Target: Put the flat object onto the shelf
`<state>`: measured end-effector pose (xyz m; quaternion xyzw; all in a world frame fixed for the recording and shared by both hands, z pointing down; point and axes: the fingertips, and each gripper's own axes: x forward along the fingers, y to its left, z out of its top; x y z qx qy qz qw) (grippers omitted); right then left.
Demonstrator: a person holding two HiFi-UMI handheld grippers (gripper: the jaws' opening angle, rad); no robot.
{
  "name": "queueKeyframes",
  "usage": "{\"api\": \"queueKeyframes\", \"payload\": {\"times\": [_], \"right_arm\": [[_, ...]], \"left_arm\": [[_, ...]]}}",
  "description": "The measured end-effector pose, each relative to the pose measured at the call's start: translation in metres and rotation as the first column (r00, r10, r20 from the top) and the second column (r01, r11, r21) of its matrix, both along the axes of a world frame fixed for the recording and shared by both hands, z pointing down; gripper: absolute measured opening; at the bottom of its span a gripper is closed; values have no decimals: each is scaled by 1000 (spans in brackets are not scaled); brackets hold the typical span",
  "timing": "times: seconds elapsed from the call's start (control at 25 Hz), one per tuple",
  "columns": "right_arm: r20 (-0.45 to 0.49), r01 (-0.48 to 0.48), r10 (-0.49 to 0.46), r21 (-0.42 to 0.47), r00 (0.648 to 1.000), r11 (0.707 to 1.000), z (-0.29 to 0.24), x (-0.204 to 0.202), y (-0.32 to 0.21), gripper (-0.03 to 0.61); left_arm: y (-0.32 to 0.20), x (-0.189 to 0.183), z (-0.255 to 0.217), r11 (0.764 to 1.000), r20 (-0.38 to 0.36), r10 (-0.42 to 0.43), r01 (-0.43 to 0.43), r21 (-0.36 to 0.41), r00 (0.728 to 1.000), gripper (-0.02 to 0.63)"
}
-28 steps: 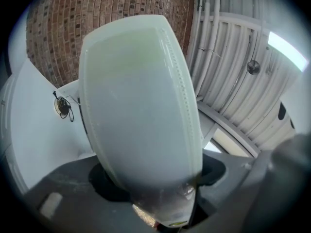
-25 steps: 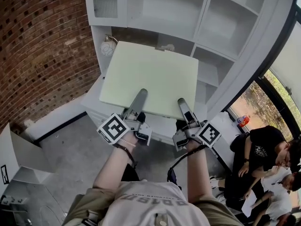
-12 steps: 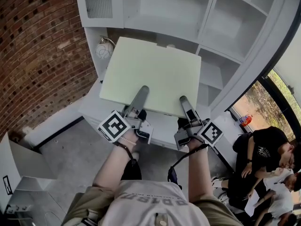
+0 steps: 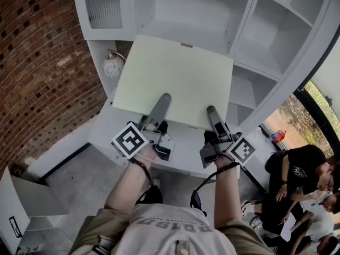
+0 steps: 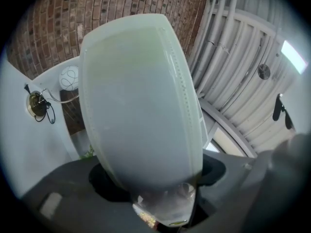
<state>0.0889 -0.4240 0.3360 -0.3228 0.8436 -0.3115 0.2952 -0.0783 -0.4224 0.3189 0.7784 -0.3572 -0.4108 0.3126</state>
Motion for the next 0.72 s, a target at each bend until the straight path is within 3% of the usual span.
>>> {"api": "queueKeyframes", "payload": {"times": [0.4,0.72], "right_arm": [[-10,-67,68,35,998,997,-24,-12,-47,397],[-36,-130,131,19,991,991,-29,-17,-82,399]], "left_arm": [[-56,-12,-22,998,-6,62,-62,20,998,356],[-99,-22,-22,995,-17,98,-98,-11,995,357]]}}
